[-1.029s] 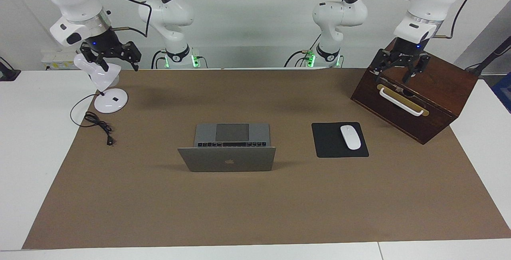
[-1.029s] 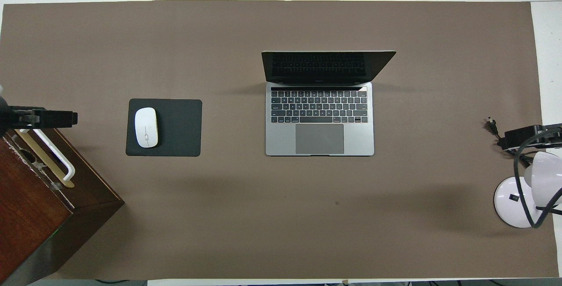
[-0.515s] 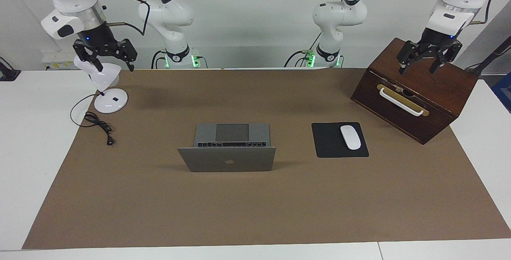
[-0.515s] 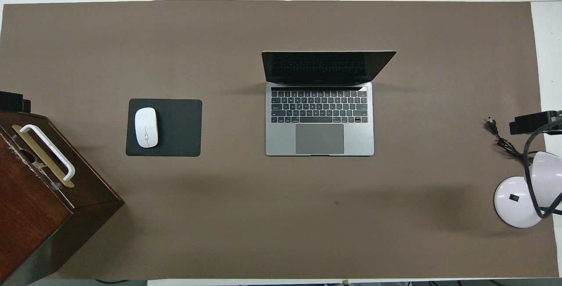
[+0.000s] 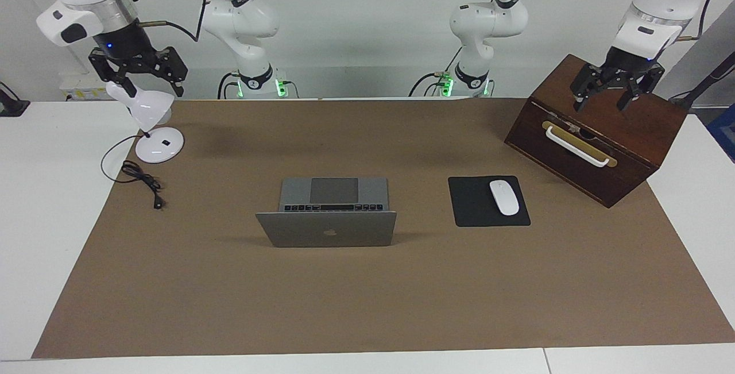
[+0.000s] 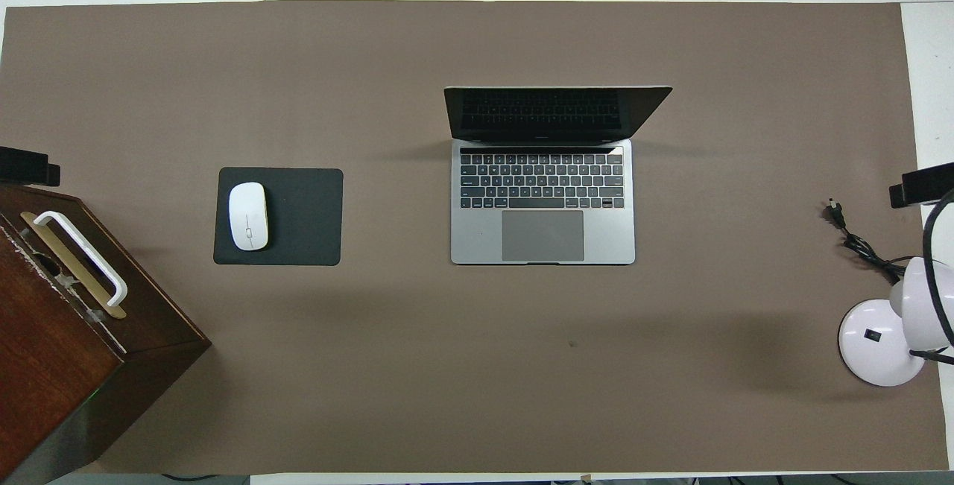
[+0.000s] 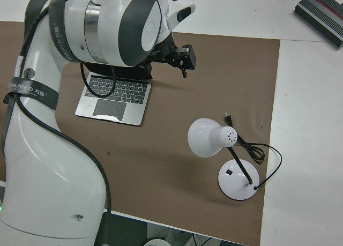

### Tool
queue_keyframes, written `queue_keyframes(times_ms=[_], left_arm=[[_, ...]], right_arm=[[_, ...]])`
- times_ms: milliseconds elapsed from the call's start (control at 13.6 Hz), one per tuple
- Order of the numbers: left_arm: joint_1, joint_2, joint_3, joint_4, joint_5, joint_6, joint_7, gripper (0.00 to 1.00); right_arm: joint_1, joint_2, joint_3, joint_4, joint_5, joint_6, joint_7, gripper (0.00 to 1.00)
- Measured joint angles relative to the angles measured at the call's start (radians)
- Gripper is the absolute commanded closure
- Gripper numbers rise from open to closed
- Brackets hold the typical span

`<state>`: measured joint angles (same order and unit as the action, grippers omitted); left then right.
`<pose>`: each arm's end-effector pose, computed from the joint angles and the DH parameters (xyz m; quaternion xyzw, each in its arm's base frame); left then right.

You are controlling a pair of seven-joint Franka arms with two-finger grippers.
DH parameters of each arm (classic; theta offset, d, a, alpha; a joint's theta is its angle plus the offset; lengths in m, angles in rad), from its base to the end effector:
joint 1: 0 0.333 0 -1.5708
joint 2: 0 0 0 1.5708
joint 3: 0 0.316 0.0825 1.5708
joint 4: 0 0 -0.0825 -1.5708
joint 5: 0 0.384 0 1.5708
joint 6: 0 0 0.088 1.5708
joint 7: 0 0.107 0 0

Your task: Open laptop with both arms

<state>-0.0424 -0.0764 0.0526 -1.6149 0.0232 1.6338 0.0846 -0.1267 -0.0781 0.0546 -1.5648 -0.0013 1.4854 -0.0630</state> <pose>0.5370 0.0090 0.6510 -0.9981 0.0373 -0.0471 0.0118 0.5199 -0.0364 0.6618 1.0000 -0.0047 -0.0009 0.0027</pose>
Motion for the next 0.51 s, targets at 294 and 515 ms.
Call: queue_keyframes(times_ms=[294,515], left_arm=[[0.000,0.001,-0.001,-0.001,-0.009,0.001,0.000,0.00],[0.000,0.001,-0.001,-0.003,-0.024,-0.001,0.000,0.00]], right_arm=[[0.000,0.014,0.000,0.010,0.000,0.000,0.000,0.00],[-0.001,0.014,0.000,0.012,0.000,0.000,0.000,0.00]])
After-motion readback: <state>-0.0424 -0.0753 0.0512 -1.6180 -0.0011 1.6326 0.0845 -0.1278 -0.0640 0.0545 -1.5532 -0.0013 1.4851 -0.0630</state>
